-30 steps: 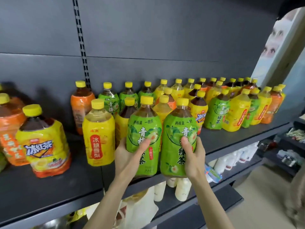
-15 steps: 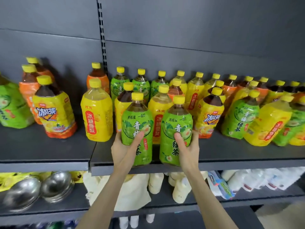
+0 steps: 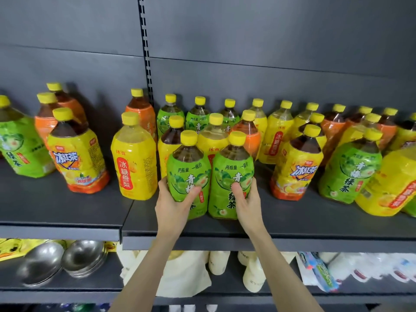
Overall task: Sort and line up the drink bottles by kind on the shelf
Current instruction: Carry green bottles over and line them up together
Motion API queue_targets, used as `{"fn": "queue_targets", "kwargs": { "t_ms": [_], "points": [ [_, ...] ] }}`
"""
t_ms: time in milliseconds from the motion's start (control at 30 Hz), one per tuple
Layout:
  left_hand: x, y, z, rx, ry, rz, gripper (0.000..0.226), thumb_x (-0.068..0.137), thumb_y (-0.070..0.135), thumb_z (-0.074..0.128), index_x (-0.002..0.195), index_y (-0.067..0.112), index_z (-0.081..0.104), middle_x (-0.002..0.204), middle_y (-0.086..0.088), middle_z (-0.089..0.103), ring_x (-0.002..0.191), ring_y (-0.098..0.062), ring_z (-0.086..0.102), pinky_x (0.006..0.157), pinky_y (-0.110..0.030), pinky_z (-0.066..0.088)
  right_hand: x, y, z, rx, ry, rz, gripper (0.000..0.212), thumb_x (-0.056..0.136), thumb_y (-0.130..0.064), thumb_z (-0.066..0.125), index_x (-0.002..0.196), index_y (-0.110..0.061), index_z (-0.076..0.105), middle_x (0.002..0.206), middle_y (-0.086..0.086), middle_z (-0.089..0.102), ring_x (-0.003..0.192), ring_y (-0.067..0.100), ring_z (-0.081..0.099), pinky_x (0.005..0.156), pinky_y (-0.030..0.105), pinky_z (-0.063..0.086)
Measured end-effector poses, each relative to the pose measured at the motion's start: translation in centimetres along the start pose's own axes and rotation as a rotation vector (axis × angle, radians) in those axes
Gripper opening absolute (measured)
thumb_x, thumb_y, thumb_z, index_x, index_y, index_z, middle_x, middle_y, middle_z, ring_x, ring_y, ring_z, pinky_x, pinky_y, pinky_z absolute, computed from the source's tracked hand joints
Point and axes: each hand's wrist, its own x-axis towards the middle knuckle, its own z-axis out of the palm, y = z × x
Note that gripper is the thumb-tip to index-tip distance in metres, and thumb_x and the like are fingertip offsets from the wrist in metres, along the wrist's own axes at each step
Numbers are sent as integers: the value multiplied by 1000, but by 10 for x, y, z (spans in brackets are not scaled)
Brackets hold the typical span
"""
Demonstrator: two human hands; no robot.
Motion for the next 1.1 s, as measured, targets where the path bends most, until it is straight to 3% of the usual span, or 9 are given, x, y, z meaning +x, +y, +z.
{"fn": "queue_targets", "kwargs": {
  "t_ms": [67, 167, 333, 400, 567, 700, 833, 967, 1100],
  "points": [
    [6, -4, 0, 13, 7, 22, 77, 63, 61, 63, 124, 20, 41, 118, 2, 60, 106, -17, 59, 83, -28, 48, 5, 1, 3, -17, 16, -16, 65, 79, -53, 59, 132, -18, 46, 124, -4, 58, 115, 6, 55, 97, 25, 46],
    [13, -8, 1, 26, 19, 46, 68, 75, 49, 64, 130, 16, 41, 120, 4, 58, 109, -16, 57, 87, -29, 46, 12, 1, 8, -98, 21, -43, 61, 81, -53, 58, 130, -17, 49, 124, 2, 46, 112, -2, 45, 88, 0, 34],
    [20, -7, 5, 11, 6, 72, 78, 69, 58, 56, 131, 13, 40, 120, 4, 56, 108, -13, 53, 89, -30, 44, 25, 8, 8, -135, 23, -69, 44, 93, -31, 58, 131, -12, 48, 127, 7, 44, 105, -11, 45, 80, -4, 34],
    [22, -8, 6, 16, 0, 68, 78, 69, 60, 56, 131, 14, 40, 121, 3, 56, 109, -14, 54, 90, -31, 45, 25, 8, 9, -124, 35, -78, 47, 93, -30, 58, 134, -12, 44, 129, 4, 46, 105, -13, 47, 86, 0, 37],
    [23, -7, 5, 74, -33, 69, 82, 70, 62, 52, 135, 14, 36, 124, 4, 54, 108, -12, 52, 88, -28, 42, 20, 7, 11, -143, 49, -56, 60, 88, -44, 57, 137, -14, 37, 129, -3, 53, 114, 9, 53, 99, 33, 44],
    [23, -11, 0, 135, -60, 75, 89, 72, 69, 47, 140, 14, 32, 134, -3, 51, 117, -22, 51, 95, -42, 47, 14, 4, 9, -174, 21, -67, 52, 92, -43, 52, 137, -20, 39, 132, -3, 53, 117, 10, 51, 103, 35, 43],
    [23, -10, -6, 170, -90, 52, 98, 69, 84, 44, 142, 21, 29, 134, -3, 48, 118, -24, 51, 87, -50, 52, 7, 0, 10, -178, 22, -62, 63, 85, -56, 48, 138, -23, 41, 133, -6, 54, 120, 9, 52, 103, 34, 42],
    [29, -13, -12, 183, -101, 70, 104, 62, 91, 44, 140, 23, 31, 127, -2, 54, 106, -26, 60, 68, -49, 58, 6, -4, 12, -201, 33, -44, 65, 85, -57, 49, 140, -24, 39, 136, -5, 53, 122, 11, 51, 103, 34, 41],
    [32, -14, -17, 186, -101, 81, 109, 62, 91, 45, 142, 20, 29, 133, -3, 52, 112, -27, 57, 69, -48, 59, 6, -4, 16, -208, 3, -42, 69, 83, -64, 48, 140, -26, 38, 136, -5, 52, 123, 11, 50, 105, 39, 42]
  ]
}}
